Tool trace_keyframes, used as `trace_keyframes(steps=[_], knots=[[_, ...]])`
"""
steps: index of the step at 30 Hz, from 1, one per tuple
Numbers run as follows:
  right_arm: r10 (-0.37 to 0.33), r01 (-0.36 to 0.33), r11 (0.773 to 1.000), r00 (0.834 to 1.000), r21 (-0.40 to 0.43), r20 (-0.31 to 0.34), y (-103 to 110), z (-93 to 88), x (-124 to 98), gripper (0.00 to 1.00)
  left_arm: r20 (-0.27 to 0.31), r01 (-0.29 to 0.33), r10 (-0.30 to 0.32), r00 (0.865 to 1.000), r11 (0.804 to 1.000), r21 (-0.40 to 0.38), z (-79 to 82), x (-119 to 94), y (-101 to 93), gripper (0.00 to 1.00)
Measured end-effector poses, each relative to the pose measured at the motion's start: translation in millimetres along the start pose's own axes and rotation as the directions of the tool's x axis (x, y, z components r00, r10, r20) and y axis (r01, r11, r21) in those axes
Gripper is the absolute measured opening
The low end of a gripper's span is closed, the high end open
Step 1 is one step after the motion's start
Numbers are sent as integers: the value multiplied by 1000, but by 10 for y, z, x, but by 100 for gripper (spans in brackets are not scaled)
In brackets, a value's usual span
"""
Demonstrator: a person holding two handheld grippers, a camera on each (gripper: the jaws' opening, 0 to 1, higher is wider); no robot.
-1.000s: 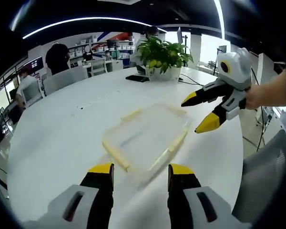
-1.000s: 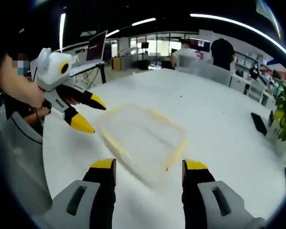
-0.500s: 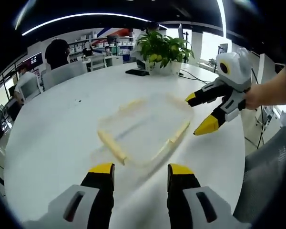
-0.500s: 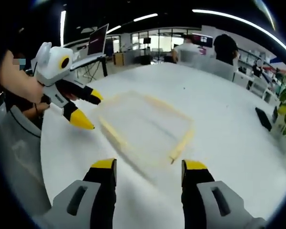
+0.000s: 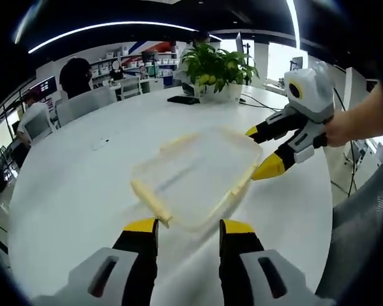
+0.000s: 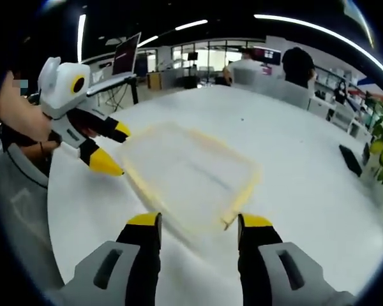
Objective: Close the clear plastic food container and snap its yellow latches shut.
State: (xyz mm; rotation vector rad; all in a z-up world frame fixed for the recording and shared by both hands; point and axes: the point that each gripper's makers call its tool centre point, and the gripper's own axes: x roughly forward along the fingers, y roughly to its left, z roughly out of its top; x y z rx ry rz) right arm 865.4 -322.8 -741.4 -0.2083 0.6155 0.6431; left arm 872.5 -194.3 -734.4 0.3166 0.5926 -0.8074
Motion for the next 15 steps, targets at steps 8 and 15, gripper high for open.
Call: trace_keyframes(steps=[8,15], knots=[[-5,5,1000,1000,-12,2,-6,-4,-1,44,-1,-10,10,1000,1000,15,-2,-13,19,27],[0,0,999,1000,-38,-6,3,-5,9,43,-2,-21,21,1000,1000,19,-8,-13,39,27]])
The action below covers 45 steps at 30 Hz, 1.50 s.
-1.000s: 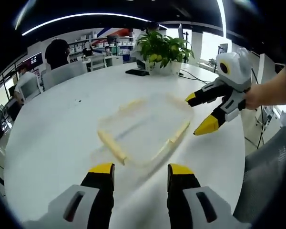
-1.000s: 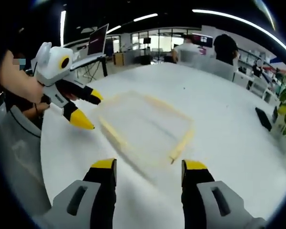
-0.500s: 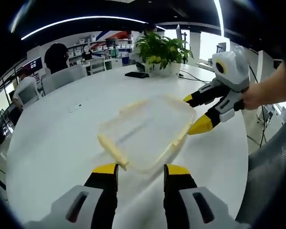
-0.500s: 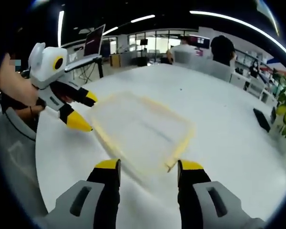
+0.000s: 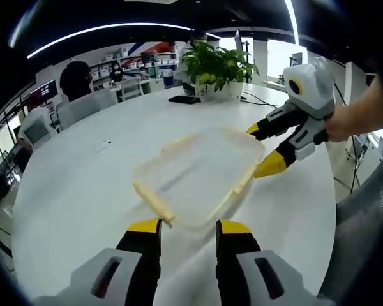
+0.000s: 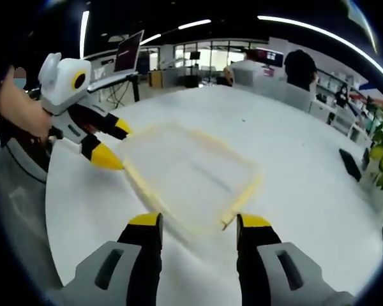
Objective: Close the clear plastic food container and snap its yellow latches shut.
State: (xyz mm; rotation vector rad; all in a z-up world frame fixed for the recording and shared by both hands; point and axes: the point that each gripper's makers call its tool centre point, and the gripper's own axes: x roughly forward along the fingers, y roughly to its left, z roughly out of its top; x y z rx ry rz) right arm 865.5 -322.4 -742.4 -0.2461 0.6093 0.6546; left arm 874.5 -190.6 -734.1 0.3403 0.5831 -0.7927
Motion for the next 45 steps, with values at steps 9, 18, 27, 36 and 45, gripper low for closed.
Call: trace_keyframes(steps=[9,18,27,36,45], knots=[[16,-16,1000,1000,-10,-1,70,88,111,42,-5,-20,20,1000,1000,1,-65,-45,140,27],[23,-23,1000,1000,-14,7,230,237,307,42,-20,-52,52,998,998,24,-191,-136,384,27],[23,-23,1000,1000,-14,11,287,338,421,41,-25,-76,76,997,997,23,-232,-171,531,27],[22,-22,1000,1000,-7,14,305,363,451,41,-24,-83,83,996,996,18,-245,-184,578,28],[1,-1,1000,1000,28,14,261,335,363,44,-24,-90,90,996,996,-5,-248,-220,527,30]])
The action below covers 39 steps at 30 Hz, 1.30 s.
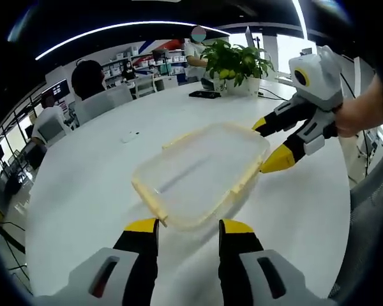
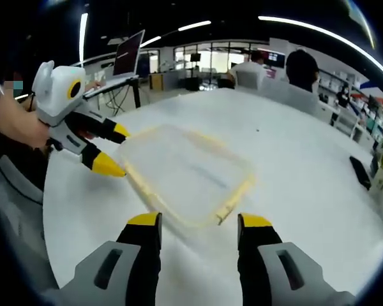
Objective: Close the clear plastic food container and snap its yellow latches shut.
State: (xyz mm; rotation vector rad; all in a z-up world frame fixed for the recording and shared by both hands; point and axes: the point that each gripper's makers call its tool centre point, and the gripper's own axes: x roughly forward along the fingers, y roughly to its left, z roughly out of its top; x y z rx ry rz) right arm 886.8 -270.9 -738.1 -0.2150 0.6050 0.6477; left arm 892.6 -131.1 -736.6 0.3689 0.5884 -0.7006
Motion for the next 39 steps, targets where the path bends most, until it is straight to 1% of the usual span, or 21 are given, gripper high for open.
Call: trace_keyframes(steps=[6,10,14,18,22,30,33,39], knots=[[-26,26,999,999,24,19,-55,20,-146,44,11,-20,21,1000,999,-28,-12,-123,-4,32],[-35,34,999,999,36,33,-42,29,-240,45,22,-45,46,999,997,-68,-11,-228,9,33],[-35,33,998,998,49,44,10,26,-322,46,33,-60,63,997,994,-96,-28,-354,-35,34],[-40,38,998,998,49,51,52,21,-403,46,35,-69,73,997,991,-113,-93,-474,-112,34],[-41,39,998,998,50,54,95,17,-455,47,28,-81,86,996,987,-140,-150,-548,-140,34],[-42,36,997,996,72,78,174,33,-565,49,61,-94,106,992,980,-176,-65,-702,-195,36],[-47,43,998,996,53,77,195,13,-604,49,63,-101,114,992,978,-182,-76,-741,-222,36],[-62,58,997,995,53,78,202,-9,-675,50,67,-114,129,989,974,-195,-122,-835,-253,36]])
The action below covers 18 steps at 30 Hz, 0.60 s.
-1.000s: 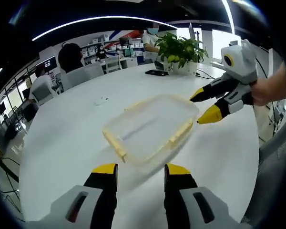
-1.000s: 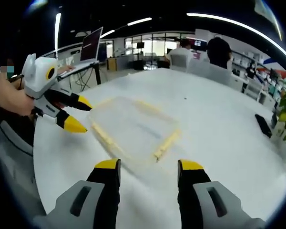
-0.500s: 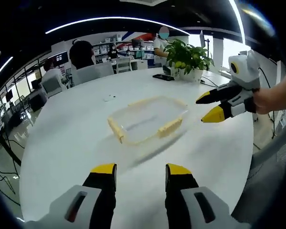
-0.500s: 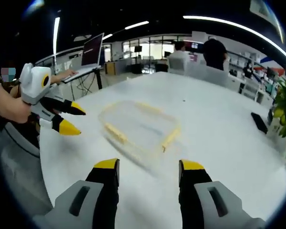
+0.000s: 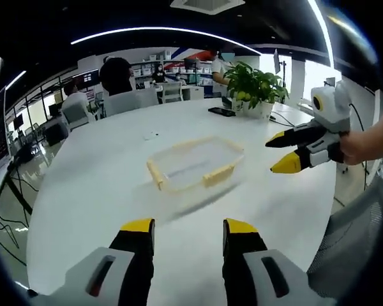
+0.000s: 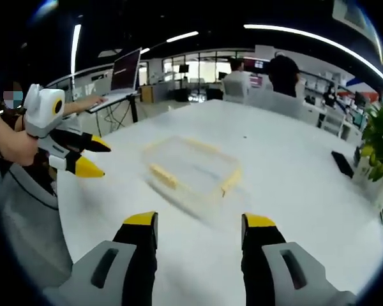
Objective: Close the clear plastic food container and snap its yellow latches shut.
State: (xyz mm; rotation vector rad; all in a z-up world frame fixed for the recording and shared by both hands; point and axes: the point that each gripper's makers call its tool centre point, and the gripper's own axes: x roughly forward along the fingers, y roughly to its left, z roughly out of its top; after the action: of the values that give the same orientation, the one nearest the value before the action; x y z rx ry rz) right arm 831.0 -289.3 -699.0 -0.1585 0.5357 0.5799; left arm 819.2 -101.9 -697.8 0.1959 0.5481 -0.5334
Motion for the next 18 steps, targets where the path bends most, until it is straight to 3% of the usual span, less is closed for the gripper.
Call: trace_keyframes(steps=[8,18], knots=[[-1,1,1000,1000,18,7,109,-66,-126,51,10,-14,15,1000,1000,-13,-57,-187,-32,37],[5,-5,1000,1000,-10,-23,277,-313,-323,51,24,-25,26,999,999,-23,-159,-399,-84,37]])
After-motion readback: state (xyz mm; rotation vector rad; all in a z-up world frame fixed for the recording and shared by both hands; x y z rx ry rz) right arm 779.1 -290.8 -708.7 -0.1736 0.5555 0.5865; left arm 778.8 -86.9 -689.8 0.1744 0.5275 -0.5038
